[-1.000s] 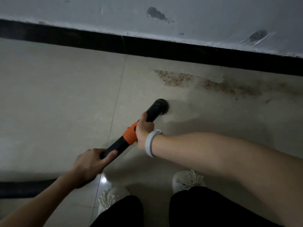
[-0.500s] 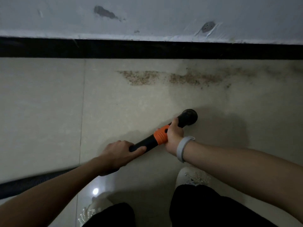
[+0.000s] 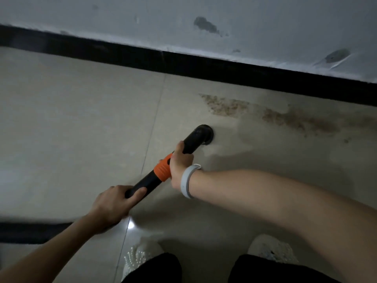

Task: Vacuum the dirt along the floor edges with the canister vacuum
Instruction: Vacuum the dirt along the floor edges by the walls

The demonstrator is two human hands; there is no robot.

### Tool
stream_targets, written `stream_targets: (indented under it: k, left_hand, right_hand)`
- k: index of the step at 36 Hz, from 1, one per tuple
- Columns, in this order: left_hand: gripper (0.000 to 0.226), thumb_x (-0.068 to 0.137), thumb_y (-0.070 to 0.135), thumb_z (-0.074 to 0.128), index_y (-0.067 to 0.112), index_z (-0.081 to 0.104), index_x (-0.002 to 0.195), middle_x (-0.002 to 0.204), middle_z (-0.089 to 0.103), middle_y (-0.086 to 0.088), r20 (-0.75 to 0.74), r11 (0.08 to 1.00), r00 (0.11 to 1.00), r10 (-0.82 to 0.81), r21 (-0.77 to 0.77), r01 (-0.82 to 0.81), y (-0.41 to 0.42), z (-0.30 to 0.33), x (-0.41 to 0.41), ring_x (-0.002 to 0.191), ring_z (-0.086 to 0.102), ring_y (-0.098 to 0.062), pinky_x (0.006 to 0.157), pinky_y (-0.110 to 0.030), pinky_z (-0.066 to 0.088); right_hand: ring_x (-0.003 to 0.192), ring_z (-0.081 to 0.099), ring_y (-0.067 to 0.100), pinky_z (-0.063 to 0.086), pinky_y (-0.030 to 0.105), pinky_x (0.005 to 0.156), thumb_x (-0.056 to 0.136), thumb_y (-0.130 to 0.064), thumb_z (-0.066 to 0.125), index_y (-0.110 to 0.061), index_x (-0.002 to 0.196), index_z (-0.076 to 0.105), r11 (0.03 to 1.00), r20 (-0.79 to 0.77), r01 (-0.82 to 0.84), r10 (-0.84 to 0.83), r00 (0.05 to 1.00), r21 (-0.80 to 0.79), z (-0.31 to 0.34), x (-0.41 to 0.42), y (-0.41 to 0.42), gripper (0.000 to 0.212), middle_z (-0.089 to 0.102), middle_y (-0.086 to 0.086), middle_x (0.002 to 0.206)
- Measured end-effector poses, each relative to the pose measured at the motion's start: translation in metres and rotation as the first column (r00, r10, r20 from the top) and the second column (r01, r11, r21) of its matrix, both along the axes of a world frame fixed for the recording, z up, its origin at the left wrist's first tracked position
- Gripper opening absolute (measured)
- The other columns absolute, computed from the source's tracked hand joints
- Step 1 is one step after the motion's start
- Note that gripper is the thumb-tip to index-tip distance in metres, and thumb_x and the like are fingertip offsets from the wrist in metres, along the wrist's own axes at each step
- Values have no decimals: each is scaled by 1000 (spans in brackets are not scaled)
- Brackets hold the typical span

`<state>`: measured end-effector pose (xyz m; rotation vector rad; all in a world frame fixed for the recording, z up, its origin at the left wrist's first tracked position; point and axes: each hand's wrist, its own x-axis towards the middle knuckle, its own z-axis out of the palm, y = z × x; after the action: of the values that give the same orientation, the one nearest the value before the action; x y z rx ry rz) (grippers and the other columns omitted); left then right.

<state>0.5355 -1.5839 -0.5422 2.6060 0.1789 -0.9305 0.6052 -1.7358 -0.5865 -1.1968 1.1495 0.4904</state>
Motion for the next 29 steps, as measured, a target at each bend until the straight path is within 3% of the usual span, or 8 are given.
stream_targets:
  k: [5, 9, 13, 17, 19, 22, 25, 29]
  left_hand:
    - [49, 92, 56, 42, 20, 53, 61, 49, 59, 2, 35, 993, 994, 107, 44, -109, 18, 3, -20, 47, 54, -11, 51, -25, 38]
    - [50, 92, 57, 41, 20, 53, 61, 49, 59, 2, 38, 988, 988, 147, 42, -148, 15, 4, -23, 48, 54, -12, 52, -25, 38]
    - [53, 92, 59, 38, 18, 56, 63, 52, 63, 0, 38, 985, 985, 170, 14, -171, 0, 2, -6, 49, 58, -13, 57, -25, 42]
    - [56, 92, 59, 39, 15, 55, 62, 53, 65, -2, 43, 988, 987, 154, -24, -153, -18, 1, 25, 50, 60, -17, 62, -28, 47]
    - [56, 92, 60, 39, 15, 55, 62, 55, 65, -3, 42, 992, 992, 118, -41, -116, -25, 1, 37, 51, 60, -18, 59, -27, 45]
    - [57, 91, 61, 38, 14, 56, 64, 55, 66, -4, 35, 995, 997, 75, -61, -73, -36, -2, 48, 50, 60, -18, 57, -26, 44]
    - [58, 91, 63, 37, 15, 57, 64, 55, 66, -4, 30, 996, 998, 54, -73, -52, -50, -5, 54, 52, 63, -20, 60, -28, 48]
    - [57, 91, 63, 37, 15, 57, 67, 56, 65, -4, -2, 994, 1000, 30, -105, -30, -71, -8, 56, 48, 59, -17, 60, -28, 48]
  right_hand:
    - [110, 60, 30, 46, 46, 101, 95, -60, 37, -10, 126, 45, 987, 24, -154, 153, 988, 50, 6, 1, 30, 59, 62, 10, 117]
    - [99, 66, 29, 51, 46, 95, 87, -67, 38, -13, 123, 47, 972, 35, -219, 217, 976, 79, 3, 5, 39, 66, 66, 10, 108]
    - [111, 60, 30, 45, 45, 102, 94, -59, 37, -7, 127, 47, 972, 68, -233, 230, 971, 41, 15, 28, 21, 62, 62, 10, 115]
    - [103, 64, 36, 46, 48, 98, 56, -83, 22, -11, 109, 53, 973, 70, -203, 211, 975, -106, -23, 59, 13, 95, 68, 14, 109]
    - [94, 67, 36, 49, 48, 94, 45, -84, 16, -15, 96, 49, 964, 52, -213, 224, 973, -156, -46, 71, 5, 93, 70, 13, 102]
    - [93, 66, 36, 49, 49, 94, 57, -81, 21, -13, 95, 48, 963, 51, -202, 214, 975, -179, -29, 74, -15, 83, 70, 15, 104]
    - [106, 61, 35, 45, 43, 100, 84, -70, 29, -6, 116, 52, 959, 77, -216, 233, 970, -183, -13, 75, -34, 75, 63, 13, 121]
    - [99, 65, 37, 46, 51, 97, 60, -82, 23, -8, 116, 54, 965, 66, -116, 135, 989, -235, -42, 79, -52, 97, 68, 17, 110]
